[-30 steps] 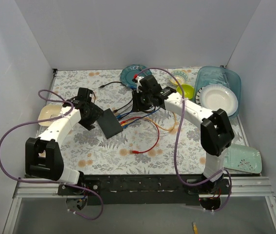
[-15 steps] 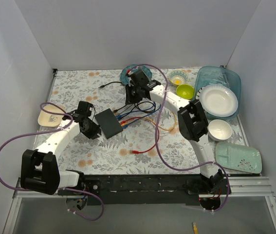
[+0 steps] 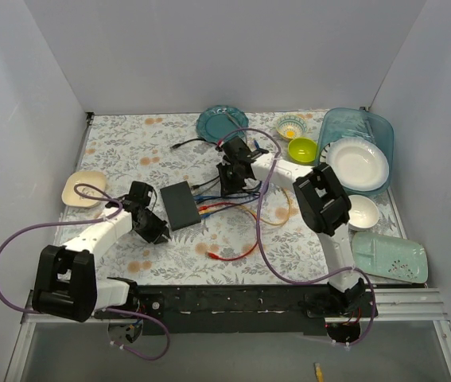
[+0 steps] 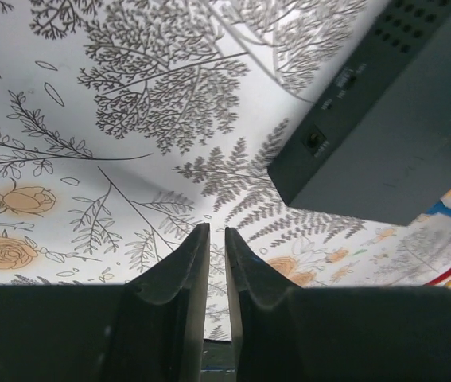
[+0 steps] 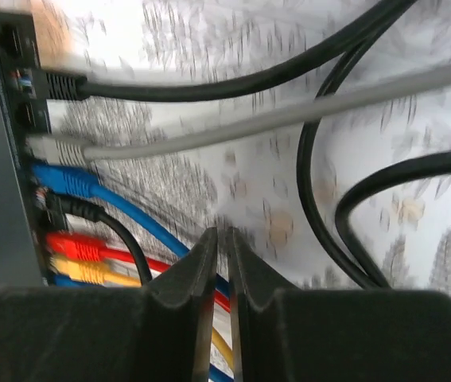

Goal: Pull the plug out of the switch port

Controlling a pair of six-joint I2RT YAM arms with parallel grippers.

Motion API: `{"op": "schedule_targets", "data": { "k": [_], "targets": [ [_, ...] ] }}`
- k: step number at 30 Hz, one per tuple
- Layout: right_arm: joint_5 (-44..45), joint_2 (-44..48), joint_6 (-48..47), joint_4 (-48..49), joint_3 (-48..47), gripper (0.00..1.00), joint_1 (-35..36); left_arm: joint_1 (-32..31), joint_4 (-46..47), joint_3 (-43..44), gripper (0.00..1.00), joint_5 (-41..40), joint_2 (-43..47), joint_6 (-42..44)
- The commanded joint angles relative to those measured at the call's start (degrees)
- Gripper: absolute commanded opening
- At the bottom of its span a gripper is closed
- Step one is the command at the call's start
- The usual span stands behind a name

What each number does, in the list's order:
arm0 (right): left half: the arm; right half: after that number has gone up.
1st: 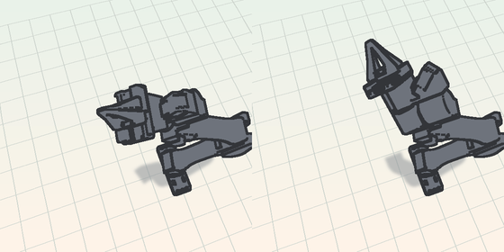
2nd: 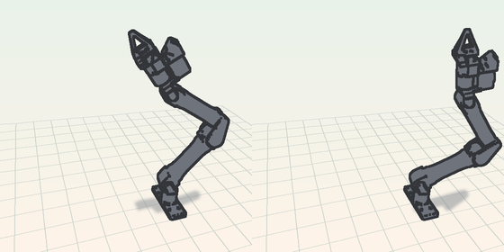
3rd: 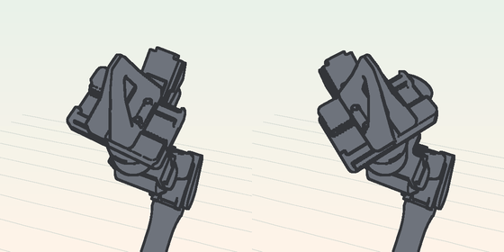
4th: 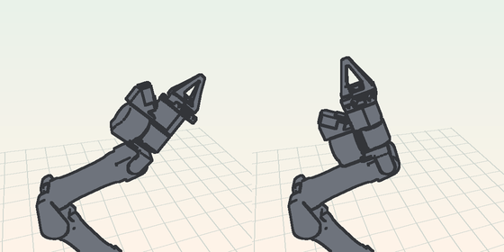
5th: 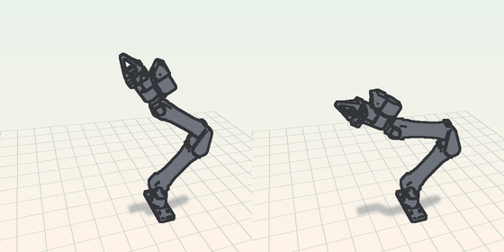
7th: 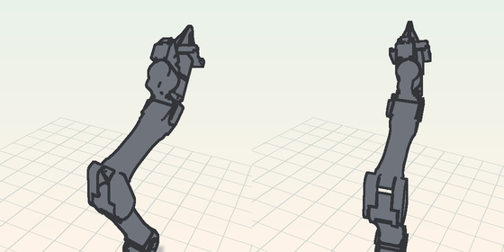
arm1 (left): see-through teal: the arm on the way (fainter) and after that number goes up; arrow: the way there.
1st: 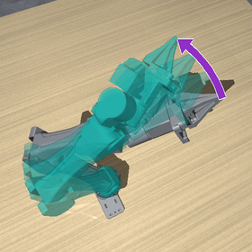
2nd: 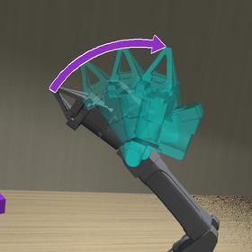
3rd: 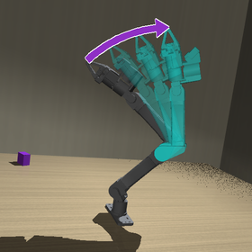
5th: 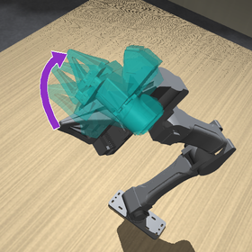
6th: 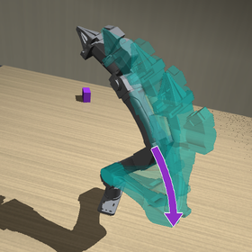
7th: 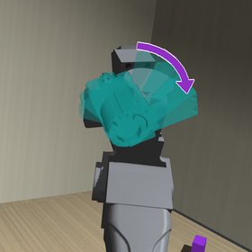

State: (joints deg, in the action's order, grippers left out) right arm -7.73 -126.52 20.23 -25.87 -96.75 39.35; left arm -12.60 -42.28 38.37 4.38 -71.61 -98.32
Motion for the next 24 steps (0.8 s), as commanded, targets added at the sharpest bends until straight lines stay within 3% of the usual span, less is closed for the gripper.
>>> {"op": "schedule_targets", "data": {
  "k": [1,7,10,15,18,21,24],
  "targets": [
    [-0.71,7.05,-1.59,-2.17,12.27,0.18,2.47,-0.32,3.26,-2.33,0.15,4.40,-2.56,1.55],
    [-0.45,17.69,-1.42,0.73,25.97,0.17,8.44,-0.32,6.24,-0.93,0.18,5.29,-7.75,2.17],
    [-0.80,21.21,-0.90,1.17,28.45,0.17,11.70,-0.32,7.21,1.35,0.21,5.02,-10.11,2.70],
    [-2.12,22.11,-0.98,-0.84,24.87,0.18,15.05,-0.23,9.23,6.27,0.28,4.23,-15.30,3.66],
    [4.89,24.56,0.07,-4.27,21.61,0.19,14.96,0.03,7.40,11.54,0.31,2.48,-17.68,3.58],
    [12.46,30.26,0.60,-6.38,19.50,0.23,14.35,0.64,5.12,16.55,0.36,-1.02,-14.62,3.49],
    [16.51,35.01,0.52,-6.48,18.79,0.29,12.77,0.74,3.36,18.58,0.50,-3.32,-8.83,3.58]
  ]
}}
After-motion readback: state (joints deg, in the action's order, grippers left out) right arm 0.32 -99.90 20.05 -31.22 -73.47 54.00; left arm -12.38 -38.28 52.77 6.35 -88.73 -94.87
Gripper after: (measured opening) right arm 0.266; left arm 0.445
